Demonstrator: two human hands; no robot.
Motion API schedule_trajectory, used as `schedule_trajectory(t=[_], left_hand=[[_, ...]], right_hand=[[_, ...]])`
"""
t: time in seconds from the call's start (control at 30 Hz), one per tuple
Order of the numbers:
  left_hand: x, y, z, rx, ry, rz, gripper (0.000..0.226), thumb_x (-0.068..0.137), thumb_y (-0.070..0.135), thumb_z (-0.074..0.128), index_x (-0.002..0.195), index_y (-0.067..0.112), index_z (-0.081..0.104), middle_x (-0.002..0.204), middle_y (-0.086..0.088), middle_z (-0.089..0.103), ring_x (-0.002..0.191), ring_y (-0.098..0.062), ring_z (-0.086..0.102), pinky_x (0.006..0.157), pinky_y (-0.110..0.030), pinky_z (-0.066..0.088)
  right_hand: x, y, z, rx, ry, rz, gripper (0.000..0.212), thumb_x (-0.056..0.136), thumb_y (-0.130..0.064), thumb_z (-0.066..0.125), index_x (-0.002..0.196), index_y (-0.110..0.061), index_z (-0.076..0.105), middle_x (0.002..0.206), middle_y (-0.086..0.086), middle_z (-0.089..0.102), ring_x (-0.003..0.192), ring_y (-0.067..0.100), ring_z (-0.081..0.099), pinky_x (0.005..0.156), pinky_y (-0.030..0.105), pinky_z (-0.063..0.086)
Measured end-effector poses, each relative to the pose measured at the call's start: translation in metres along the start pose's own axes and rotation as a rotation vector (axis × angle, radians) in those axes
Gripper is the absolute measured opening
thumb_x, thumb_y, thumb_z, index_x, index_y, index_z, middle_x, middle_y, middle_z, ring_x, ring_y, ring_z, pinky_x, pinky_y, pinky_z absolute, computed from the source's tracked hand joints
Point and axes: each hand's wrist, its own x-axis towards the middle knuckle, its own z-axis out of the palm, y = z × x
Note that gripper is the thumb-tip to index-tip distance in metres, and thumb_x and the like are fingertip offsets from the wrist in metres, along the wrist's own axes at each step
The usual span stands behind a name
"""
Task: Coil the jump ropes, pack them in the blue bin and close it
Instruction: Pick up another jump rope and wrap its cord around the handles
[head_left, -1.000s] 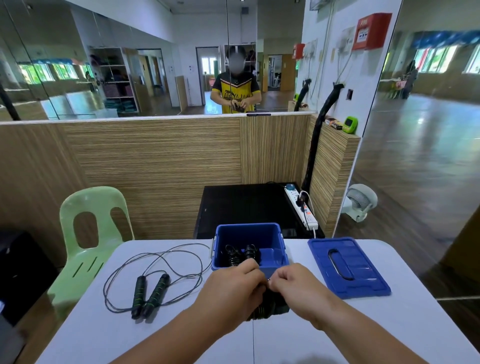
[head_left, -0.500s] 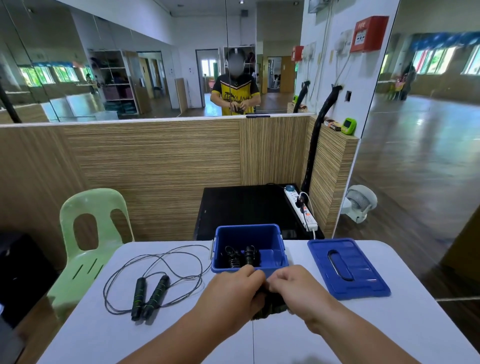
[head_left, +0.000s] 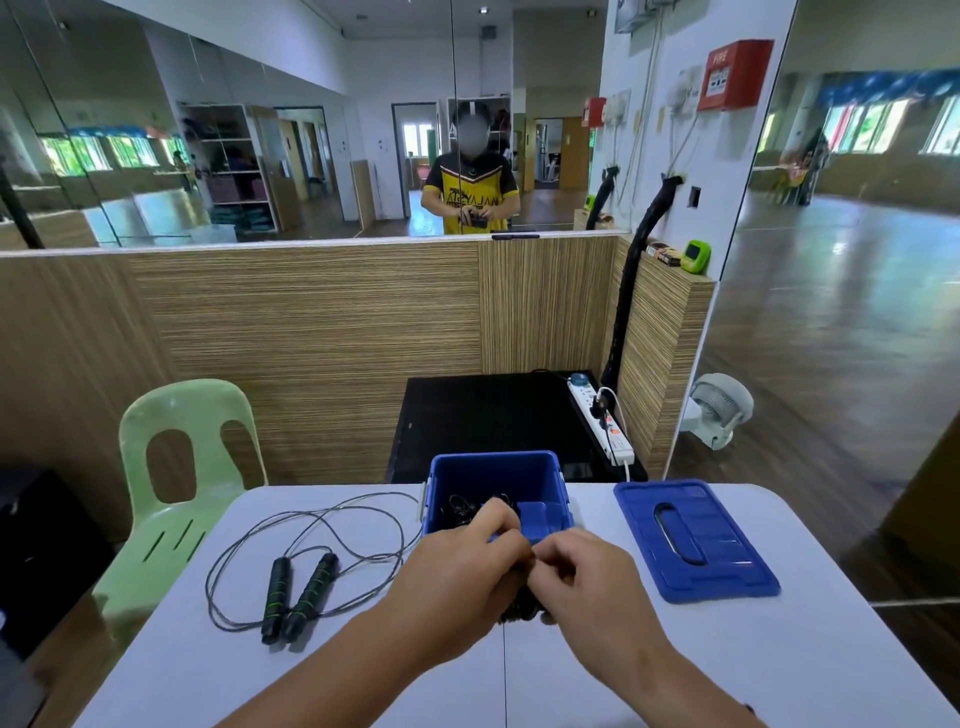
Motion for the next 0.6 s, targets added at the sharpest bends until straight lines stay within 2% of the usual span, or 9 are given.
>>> schedule_trajectory(t=[0.1,0.17,0.23,0.3,0.4,0.5,0.6], left_hand=[[-0.001,-0.001,0.000,0.010,-0.012,0.007,0.011,0.095,0.036,0.050,0.098,0.028,0.057,0.109,0.010,0.050,0.059,-0.007,0.046,0.049,-0.018,0.038],[-0.001,-0.002,0.001,0.033,-0.014,0.010,0.010,0.094,0.036,0.054,0.098,0.028,0.056,0.109,0.010,0.049,0.058,-0.007,0.042,0.048,-0.018,0.038],[-0.004,-0.002,0.003,0.050,-0.007,-0.002,0.012,0.093,0.039,0.050,0.096,0.028,0.055,0.107,0.010,0.049,0.055,-0.007,0.035,0.047,-0.017,0.034],[-0.007,-0.002,0.006,0.039,-0.016,-0.026,0.016,0.094,0.040,0.046,0.098,0.028,0.056,0.108,0.011,0.047,0.053,-0.009,0.038,0.047,-0.018,0.032],[-0.006,0.000,0.006,-0.066,0.021,-0.058,0.015,0.098,0.038,0.047,0.100,0.027,0.056,0.111,0.012,0.047,0.056,-0.009,0.045,0.049,-0.019,0.039],[-0.005,0.000,0.004,-0.139,0.064,-0.075,0.014,0.100,0.039,0.044,0.102,0.027,0.052,0.114,0.013,0.046,0.059,-0.007,0.045,0.054,-0.016,0.042],[-0.007,-0.003,0.007,-0.186,0.059,-0.096,0.013,0.101,0.041,0.044,0.102,0.030,0.049,0.115,0.015,0.045,0.063,-0.010,0.052,0.055,-0.026,0.050]], right_hand=[[-0.002,0.003,0.000,-0.008,0.039,-0.035,0.009,0.082,-0.017,0.068,0.078,-0.025,0.071,0.078,-0.001,0.063,0.071,0.019,0.064,0.064,0.038,0.059],[-0.003,0.004,-0.002,0.027,0.042,-0.035,0.023,0.080,-0.010,0.070,0.089,-0.031,0.066,0.078,0.001,0.064,0.065,0.019,0.063,0.065,0.039,0.059],[-0.003,0.003,-0.005,0.117,0.005,-0.015,0.037,0.079,-0.003,0.071,0.098,-0.030,0.055,0.081,0.004,0.064,0.059,0.021,0.060,0.061,0.033,0.060],[-0.003,0.001,-0.006,0.068,-0.027,-0.080,0.037,0.078,-0.003,0.069,0.092,-0.033,0.051,0.082,0.002,0.060,0.057,0.012,0.053,0.058,0.025,0.053],[-0.002,0.005,-0.006,-0.097,0.021,-0.185,0.034,0.079,-0.005,0.064,0.088,-0.035,0.051,0.080,-0.006,0.055,0.066,0.011,0.052,0.060,0.024,0.047],[-0.004,0.009,-0.006,-0.172,0.064,-0.290,0.039,0.082,-0.006,0.064,0.101,-0.040,0.063,0.091,-0.015,0.057,0.083,0.011,0.059,0.070,0.020,0.050],[-0.005,0.012,-0.004,-0.201,0.075,-0.371,0.034,0.086,-0.011,0.066,0.106,-0.038,0.070,0.092,-0.018,0.056,0.088,0.008,0.060,0.072,0.015,0.048]])
